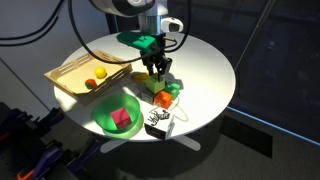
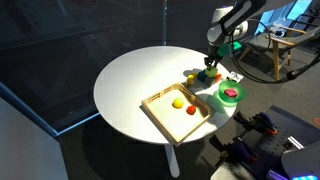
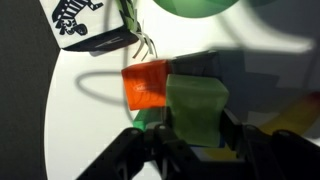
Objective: Remove the block from the crate and put it on the blocks on the right
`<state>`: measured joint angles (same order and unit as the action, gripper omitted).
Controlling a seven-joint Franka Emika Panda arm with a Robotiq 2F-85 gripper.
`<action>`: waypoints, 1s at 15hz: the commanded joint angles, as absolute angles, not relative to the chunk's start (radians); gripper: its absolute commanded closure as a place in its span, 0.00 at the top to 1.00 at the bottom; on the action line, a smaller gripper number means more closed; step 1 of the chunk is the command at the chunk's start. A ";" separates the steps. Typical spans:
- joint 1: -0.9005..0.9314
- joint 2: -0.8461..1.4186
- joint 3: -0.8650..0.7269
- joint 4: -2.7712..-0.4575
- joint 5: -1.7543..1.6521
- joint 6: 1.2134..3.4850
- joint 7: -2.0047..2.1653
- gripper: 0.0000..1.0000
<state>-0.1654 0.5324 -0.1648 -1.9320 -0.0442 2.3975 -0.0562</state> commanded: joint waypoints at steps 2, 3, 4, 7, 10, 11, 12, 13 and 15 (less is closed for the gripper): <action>-0.184 0.534 -0.151 -1.904 -0.032 2.359 -0.060 0.82; -0.183 0.529 -0.151 -1.908 -0.032 2.359 -0.057 0.91; -0.181 0.524 -0.152 -1.912 -0.033 2.357 -0.056 0.98; -0.179 0.506 -0.153 -1.925 -0.035 2.350 -0.055 1.00; -0.180 0.481 -0.151 -1.940 -0.031 2.338 -0.058 1.00; -0.180 0.475 -0.151 -1.942 -0.031 2.334 -0.059 1.00; -0.181 0.465 -0.149 -1.946 -0.028 2.326 -0.061 1.00; -0.180 0.455 -0.149 -1.950 -0.027 2.322 -0.061 1.00; -0.180 0.433 -0.143 -1.961 -0.022 2.322 -0.066 1.00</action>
<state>-0.1654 0.4881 -0.1621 -1.9335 -0.0433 2.3464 -0.0562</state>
